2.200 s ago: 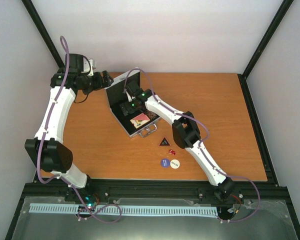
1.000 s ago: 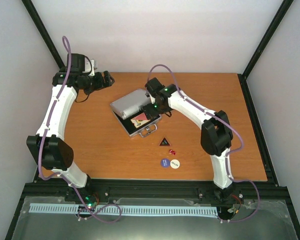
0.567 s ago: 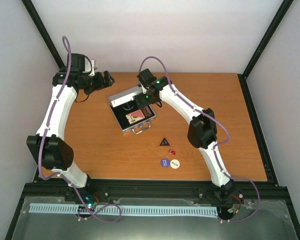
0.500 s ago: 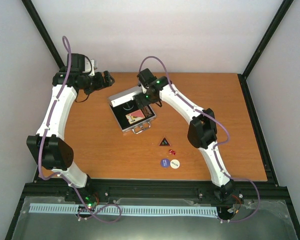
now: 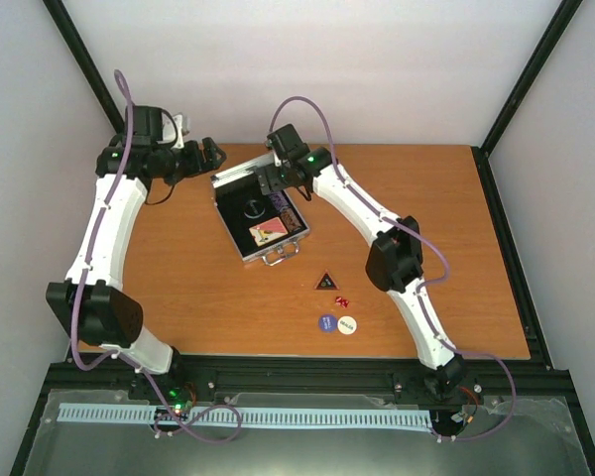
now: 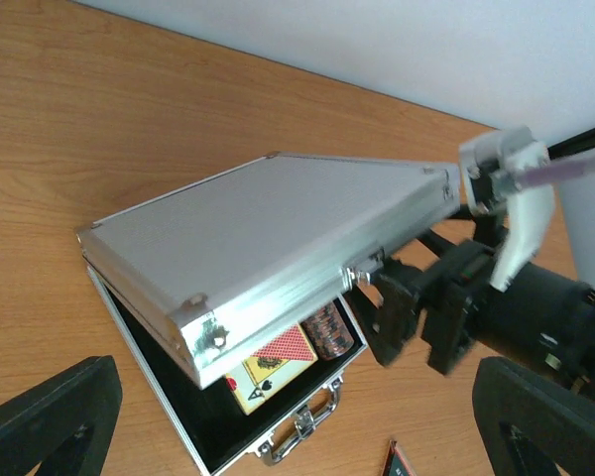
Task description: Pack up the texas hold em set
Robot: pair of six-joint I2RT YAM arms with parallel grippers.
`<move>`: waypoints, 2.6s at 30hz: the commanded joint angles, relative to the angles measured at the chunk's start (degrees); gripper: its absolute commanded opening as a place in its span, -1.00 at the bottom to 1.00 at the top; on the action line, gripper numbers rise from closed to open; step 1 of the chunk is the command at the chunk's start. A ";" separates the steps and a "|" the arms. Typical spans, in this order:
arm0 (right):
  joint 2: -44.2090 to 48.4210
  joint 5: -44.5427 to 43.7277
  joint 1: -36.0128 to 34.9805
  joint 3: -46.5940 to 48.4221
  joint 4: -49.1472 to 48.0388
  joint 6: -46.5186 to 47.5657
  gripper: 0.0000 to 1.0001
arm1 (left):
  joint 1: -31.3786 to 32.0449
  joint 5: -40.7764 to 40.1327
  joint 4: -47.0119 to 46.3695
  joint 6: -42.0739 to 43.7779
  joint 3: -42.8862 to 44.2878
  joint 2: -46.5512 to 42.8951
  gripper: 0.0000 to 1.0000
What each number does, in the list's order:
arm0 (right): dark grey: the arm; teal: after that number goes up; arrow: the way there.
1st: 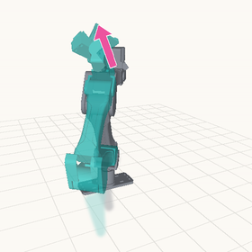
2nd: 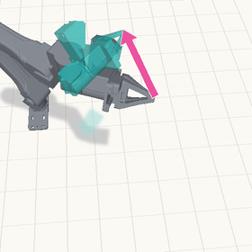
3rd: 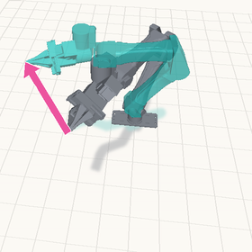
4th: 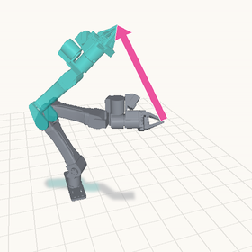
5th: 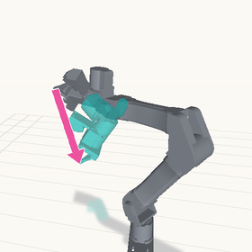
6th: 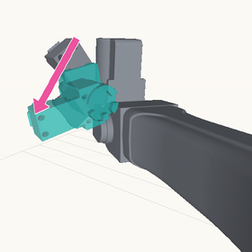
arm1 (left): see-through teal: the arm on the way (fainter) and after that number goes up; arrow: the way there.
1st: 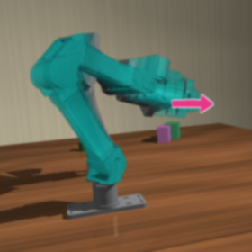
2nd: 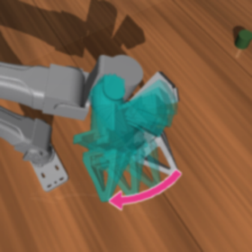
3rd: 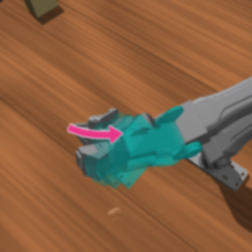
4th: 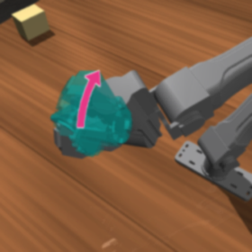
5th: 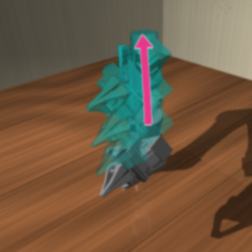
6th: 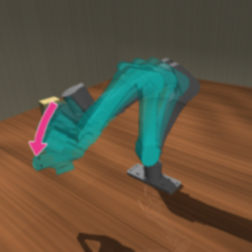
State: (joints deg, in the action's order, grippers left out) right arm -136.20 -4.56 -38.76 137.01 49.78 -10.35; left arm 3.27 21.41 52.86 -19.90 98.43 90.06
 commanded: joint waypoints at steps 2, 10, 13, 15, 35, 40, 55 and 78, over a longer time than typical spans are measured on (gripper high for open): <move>-5.38 -0.26 -0.08 5.43 -7.69 -1.15 1.00 | 0.17 2.85 -3.39 0.50 -1.15 -4.92 0.99; -7.47 -1.41 0.08 7.04 -12.90 0.44 1.00 | 0.13 15.31 -10.07 0.83 -6.16 -8.28 0.98; -8.20 -0.72 0.31 7.54 -13.45 0.18 1.00 | 0.16 19.88 -11.98 1.38 -9.53 -9.14 0.98; -8.61 -0.17 0.43 7.80 -13.75 -0.14 1.00 | 0.10 21.50 -13.68 1.67 -13.26 -9.77 0.98; -7.82 1.51 1.39 8.55 -13.15 0.40 1.00 | 0.10 13.61 -30.06 -2.66 -19.51 2.02 0.93; -4.78 5.14 1.41 4.99 -10.98 0.77 1.00 | 0.10 12.63 -29.49 -1.66 -17.09 4.25 0.93; 9.32 0.32 1.48 -18.50 -0.89 -1.94 1.00 | 0.13 11.01 -26.74 0.02 -15.52 3.70 0.93; -0.68 -1.31 1.68 -18.96 5.65 -6.62 1.00 | 0.14 10.96 -23.75 0.74 -15.57 2.12 0.94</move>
State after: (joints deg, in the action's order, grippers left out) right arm -135.92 -2.74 -37.52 118.19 54.50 -16.19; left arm 3.27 32.51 27.00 -20.75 81.06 94.43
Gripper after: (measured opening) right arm 0.999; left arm 0.969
